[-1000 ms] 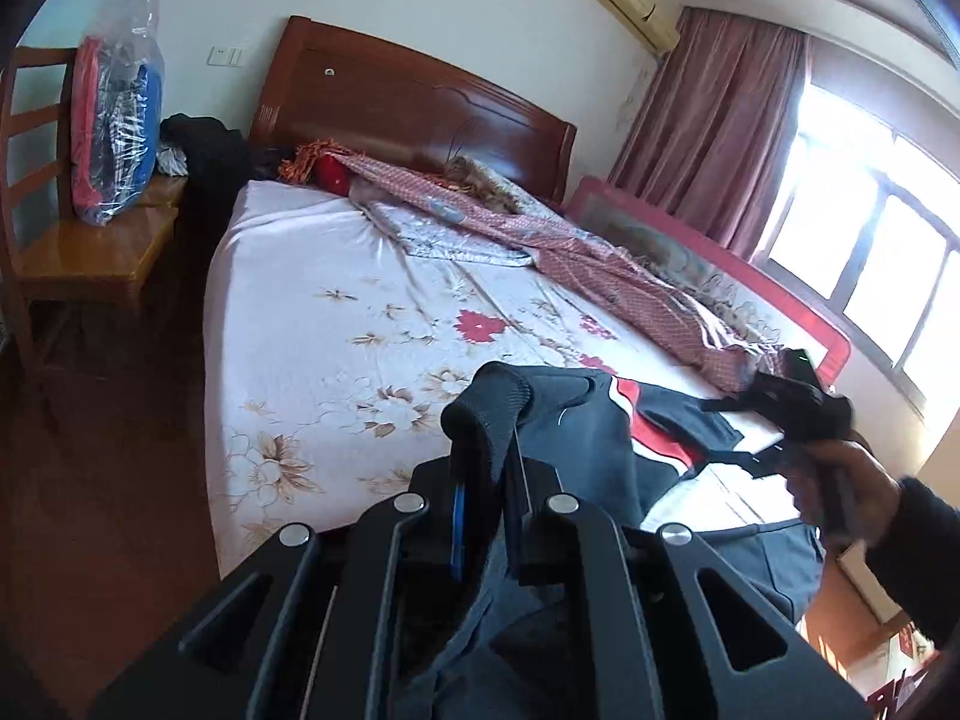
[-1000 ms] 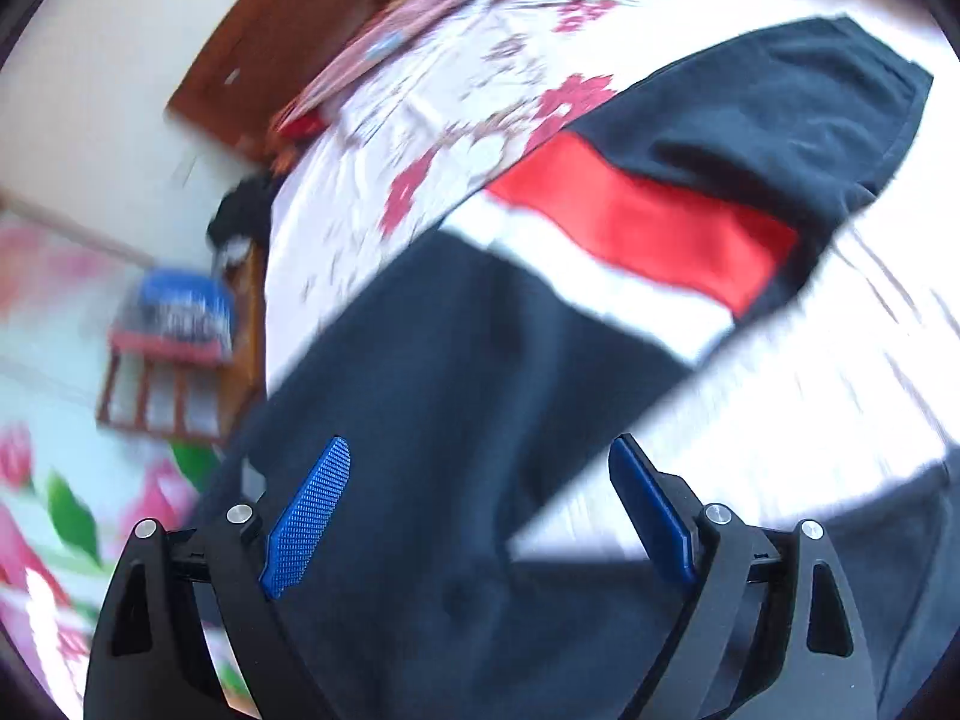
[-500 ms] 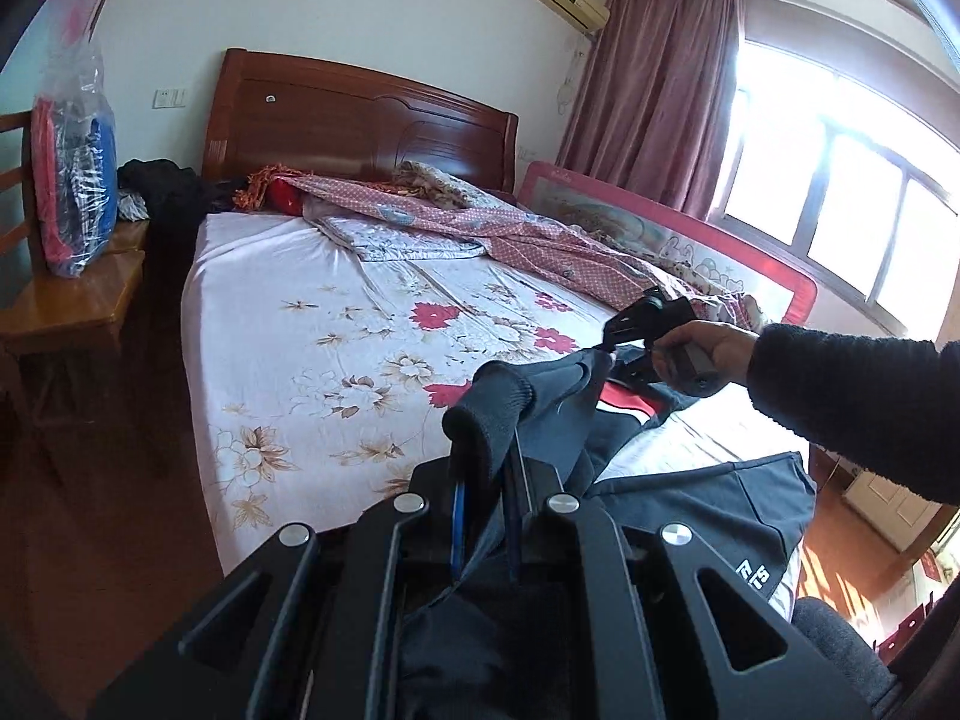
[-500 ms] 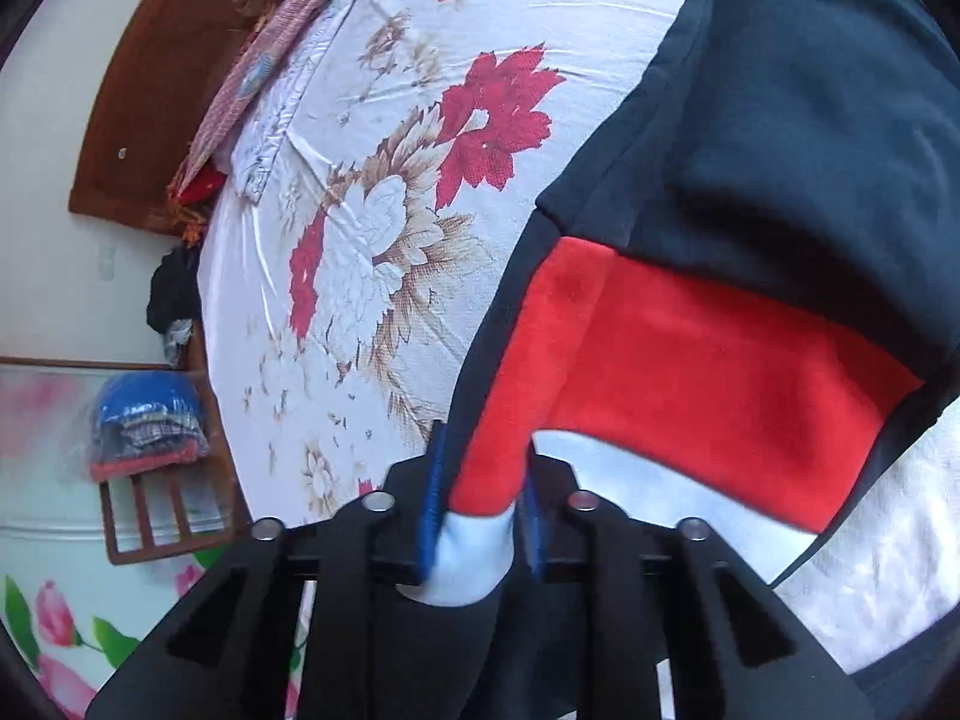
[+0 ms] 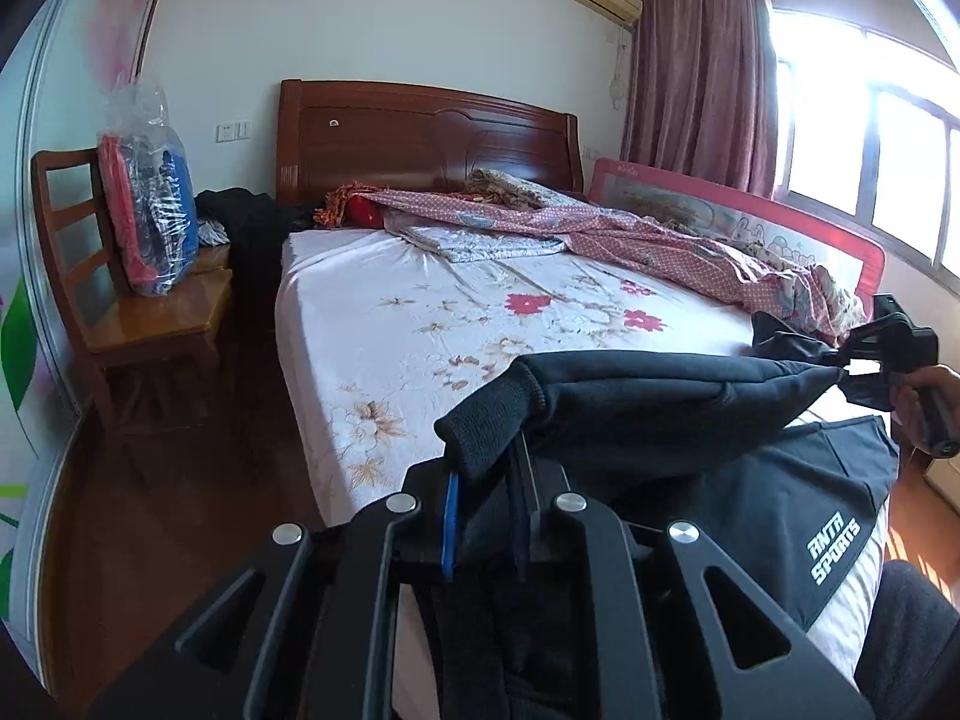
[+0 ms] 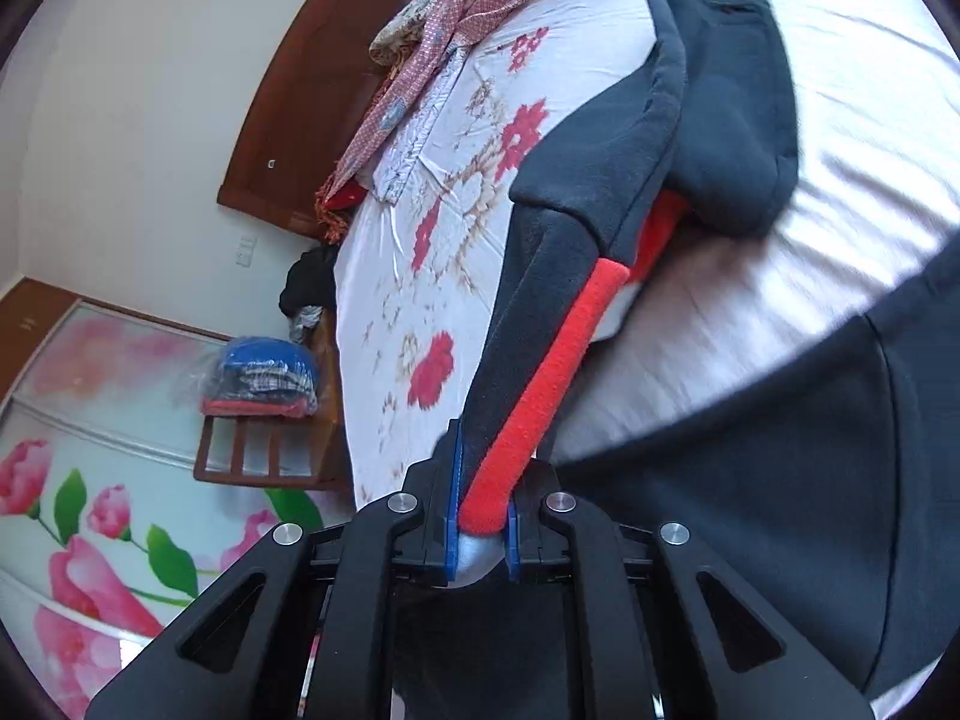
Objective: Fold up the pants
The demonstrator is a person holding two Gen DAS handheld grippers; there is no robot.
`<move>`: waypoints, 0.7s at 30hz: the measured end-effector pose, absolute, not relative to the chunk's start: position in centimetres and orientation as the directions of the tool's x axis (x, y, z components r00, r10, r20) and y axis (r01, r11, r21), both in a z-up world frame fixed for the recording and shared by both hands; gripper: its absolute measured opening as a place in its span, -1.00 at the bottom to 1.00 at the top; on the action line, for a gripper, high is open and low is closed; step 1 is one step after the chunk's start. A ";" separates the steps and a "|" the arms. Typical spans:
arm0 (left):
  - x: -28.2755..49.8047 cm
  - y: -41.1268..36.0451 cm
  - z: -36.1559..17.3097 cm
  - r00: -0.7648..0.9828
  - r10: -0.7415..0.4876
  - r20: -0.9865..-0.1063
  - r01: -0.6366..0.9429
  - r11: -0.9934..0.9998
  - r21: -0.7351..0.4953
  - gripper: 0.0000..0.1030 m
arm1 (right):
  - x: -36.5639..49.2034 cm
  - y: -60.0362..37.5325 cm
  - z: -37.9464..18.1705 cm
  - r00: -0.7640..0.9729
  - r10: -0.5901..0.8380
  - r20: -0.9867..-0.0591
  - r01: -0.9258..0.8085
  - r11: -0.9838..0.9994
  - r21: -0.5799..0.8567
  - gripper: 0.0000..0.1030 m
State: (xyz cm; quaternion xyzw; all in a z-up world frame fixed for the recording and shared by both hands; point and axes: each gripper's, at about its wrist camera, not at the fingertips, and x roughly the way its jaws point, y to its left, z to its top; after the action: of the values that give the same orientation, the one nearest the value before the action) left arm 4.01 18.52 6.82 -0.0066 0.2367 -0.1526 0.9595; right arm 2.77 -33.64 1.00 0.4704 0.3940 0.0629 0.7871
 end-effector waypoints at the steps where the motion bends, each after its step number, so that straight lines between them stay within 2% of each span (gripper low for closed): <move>1: 3.4 18.7 6.2 0.835 -0.292 -0.465 0.288 0.954 -0.081 -0.70 | 1.3 -33.3 0.0 0.676 0.476 -0.563 0.280 0.540 0.794 -0.81; 4: 1.6 19.3 4.3 0.805 -0.289 -0.518 0.288 0.954 -0.084 -0.65 | -2.3 -32.8 -2.9 0.666 0.473 -0.576 0.323 0.513 0.795 -0.81; 6: 0.5 19.2 3.0 0.794 -0.251 -0.553 0.280 0.959 -0.034 -0.63 | -3.7 -32.4 -4.1 0.662 0.478 -0.577 0.340 0.494 0.800 -0.81; 9: -0.5 19.4 1.7 0.771 -0.241 -0.590 0.267 0.963 -0.044 -0.63 | -5.2 -32.0 -4.5 0.662 0.473 -0.582 0.342 0.500 0.795 -0.81; 14: -1.9 19.1 1.1 0.768 -0.212 -0.604 0.258 0.966 -0.011 -0.62 | -6.4 -32.1 -3.6 0.646 0.459 -0.610 0.330 0.553 0.765 -0.81; 19: -0.5 19.3 -1.7 0.713 -0.117 -0.692 0.224 0.972 0.066 -0.58 | -7.8 -31.7 -5.1 0.600 0.437 -0.670 0.358 0.602 0.714 -0.81; 21: 0.0 20.2 -2.6 0.698 -0.093 -0.710 0.189 0.980 0.058 -0.55 | -7.9 -31.3 -5.8 0.587 0.443 -0.678 0.363 0.604 0.709 -0.81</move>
State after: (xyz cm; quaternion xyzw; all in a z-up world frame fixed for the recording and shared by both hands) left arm 0.00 20.18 -2.58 0.0630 0.3811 -0.0765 0.9192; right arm -7.92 -31.34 -5.75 0.4441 0.4536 0.0259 0.7722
